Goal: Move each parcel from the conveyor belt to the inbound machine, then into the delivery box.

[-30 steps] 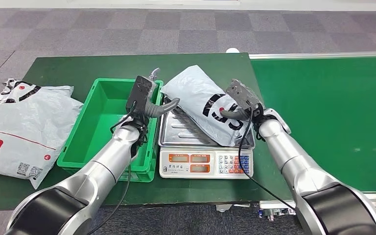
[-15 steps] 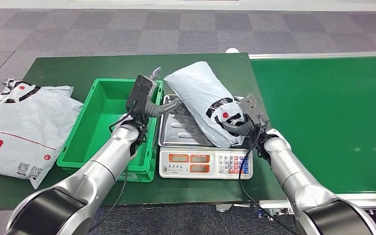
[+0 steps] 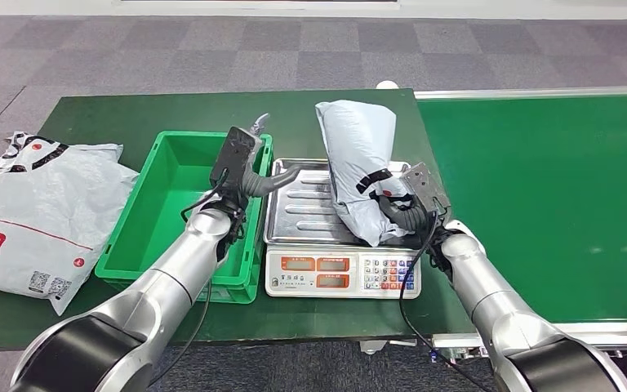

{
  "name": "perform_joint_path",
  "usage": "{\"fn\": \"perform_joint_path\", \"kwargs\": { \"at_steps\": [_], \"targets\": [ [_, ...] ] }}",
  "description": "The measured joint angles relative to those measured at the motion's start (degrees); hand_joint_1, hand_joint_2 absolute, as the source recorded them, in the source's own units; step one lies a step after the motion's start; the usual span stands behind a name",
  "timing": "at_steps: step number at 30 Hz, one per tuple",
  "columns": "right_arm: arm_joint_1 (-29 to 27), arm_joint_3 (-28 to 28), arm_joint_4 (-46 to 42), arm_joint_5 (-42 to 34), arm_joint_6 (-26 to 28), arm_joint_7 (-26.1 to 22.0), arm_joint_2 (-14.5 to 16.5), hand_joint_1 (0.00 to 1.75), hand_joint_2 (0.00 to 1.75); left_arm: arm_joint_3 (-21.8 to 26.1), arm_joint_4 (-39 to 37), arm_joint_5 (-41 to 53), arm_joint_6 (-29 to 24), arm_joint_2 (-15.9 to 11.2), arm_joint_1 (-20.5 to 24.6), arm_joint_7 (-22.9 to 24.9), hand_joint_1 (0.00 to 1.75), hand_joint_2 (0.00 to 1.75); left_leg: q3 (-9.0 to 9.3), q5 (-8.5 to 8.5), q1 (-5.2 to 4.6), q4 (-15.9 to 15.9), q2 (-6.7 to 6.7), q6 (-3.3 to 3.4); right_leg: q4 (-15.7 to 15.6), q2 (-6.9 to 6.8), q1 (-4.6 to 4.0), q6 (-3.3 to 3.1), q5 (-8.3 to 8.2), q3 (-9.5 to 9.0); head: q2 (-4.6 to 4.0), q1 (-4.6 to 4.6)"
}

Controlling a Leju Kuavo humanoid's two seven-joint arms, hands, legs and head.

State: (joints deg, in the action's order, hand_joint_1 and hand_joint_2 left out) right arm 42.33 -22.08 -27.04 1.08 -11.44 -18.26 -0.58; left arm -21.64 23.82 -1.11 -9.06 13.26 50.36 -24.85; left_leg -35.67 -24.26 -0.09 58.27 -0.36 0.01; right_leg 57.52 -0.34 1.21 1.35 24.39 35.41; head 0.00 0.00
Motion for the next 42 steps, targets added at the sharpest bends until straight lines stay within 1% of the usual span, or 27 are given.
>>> {"fn": "perform_joint_path", "kwargs": {
  "at_steps": [5,9,12,19,25,27,29,33,38,42],
  "targets": [
    [0.5,0.0,0.0,-1.6,-2.3,0.9,1.3,1.75,1.75,0.0,0.0,0.4,0.5,0.3,0.0,0.3,0.0,1.75,0.01,0.0,0.0,0.0,0.06,0.0,0.0,0.06,0.0,-0.04,-0.03,0.01,0.0,0.0],
    [0.7,0.0,0.0,-3.2,-4.5,1.6,2.9,1.75,1.75,0.0,0.0,1.0,0.7,0.9,0.3,0.7,0.0,1.75,0.01,0.0,0.01,0.0,0.07,0.0,0.0,0.08,-0.01,-0.05,-0.03,0.02,0.0,0.0],
    [0.8,0.0,0.0,-3.4,-5.0,1.8,4.3,1.75,1.75,0.0,0.0,1.1,0.7,1.3,0.5,0.8,0.0,1.75,0.01,0.0,0.02,0.0,0.08,-0.01,0.0,0.09,-0.02,-0.05,-0.03,0.02,0.0,0.0],
    [1.0,-1.2,0.0,-1.2,-3.7,2.3,7.3,1.75,1.75,0.4,0.0,1.4,0.2,1.6,0.7,0.9,0.0,1.75,0.01,0.0,0.03,0.0,0.07,-0.01,0.0,0.09,-0.02,-0.06,-0.03,0.03,0.0,0.0],
    [0.9,-2.9,-0.5,-0.2,-1.3,2.0,8.5,1.75,1.75,1.1,0.0,2.0,-0.3,1.6,0.7,1.0,0.0,1.75,0.0,0.0,0.03,0.0,0.06,-0.01,0.0,0.08,-0.02,-0.06,-0.03,0.03,0.0,0.0],
    [0.7,-3.4,-1.0,0.1,-0.7,1.5,8.6,0.87,1.75,1.4,0.0,2.1,-0.5,1.6,0.7,1.1,0.0,1.75,0.0,0.0,0.03,0.0,0.06,-0.01,0.0,0.07,-0.02,-0.06,-0.03,0.03,0.0,0.0],
    [0.1,-4.2,-2.1,1.1,1.1,1.1,8.6,0.0,1.75,1.6,0.0,2.2,-0.7,1.6,0.7,1.1,0.0,1.75,0.0,0.0,0.03,0.0,0.05,-0.01,0.0,0.07,-0.02,-0.06,-0.03,0.03,0.0,0.0],
    [-1.6,-5.7,-5.3,4.0,6.9,1.4,8.7,0.0,1.75,2.0,0.0,2.4,-1.0,1.5,0.7,1.2,0.0,1.75,-0.01,0.0,0.03,0.0,0.06,-0.01,0.0,0.07,-0.02,-0.07,-0.02,0.04,0.0,0.0],
    [-2.8,-6.5,-8.3,5.5,9.8,2.3,8.7,0.0,1.75,2.5,0.0,2.7,-1.3,1.5,0.7,1.3,0.0,1.75,0.0,0.0,0.03,0.0,0.06,-0.01,0.0,0.08,-0.02,-0.08,-0.02,0.05,0.0,0.0],
    [-4.1,-6.8,-10.8,9.6,17.5,4.1,7.9,0.0,1.75,2.8,0.0,3.2,-1.4,1.5,0.7,1.2,0.0,1.75,0.0,0.0,0.03,0.0,0.04,-0.01,0.0,0.05,-0.02,-0.08,-0.01,0.06,0.0,0.0]
  ]
}}
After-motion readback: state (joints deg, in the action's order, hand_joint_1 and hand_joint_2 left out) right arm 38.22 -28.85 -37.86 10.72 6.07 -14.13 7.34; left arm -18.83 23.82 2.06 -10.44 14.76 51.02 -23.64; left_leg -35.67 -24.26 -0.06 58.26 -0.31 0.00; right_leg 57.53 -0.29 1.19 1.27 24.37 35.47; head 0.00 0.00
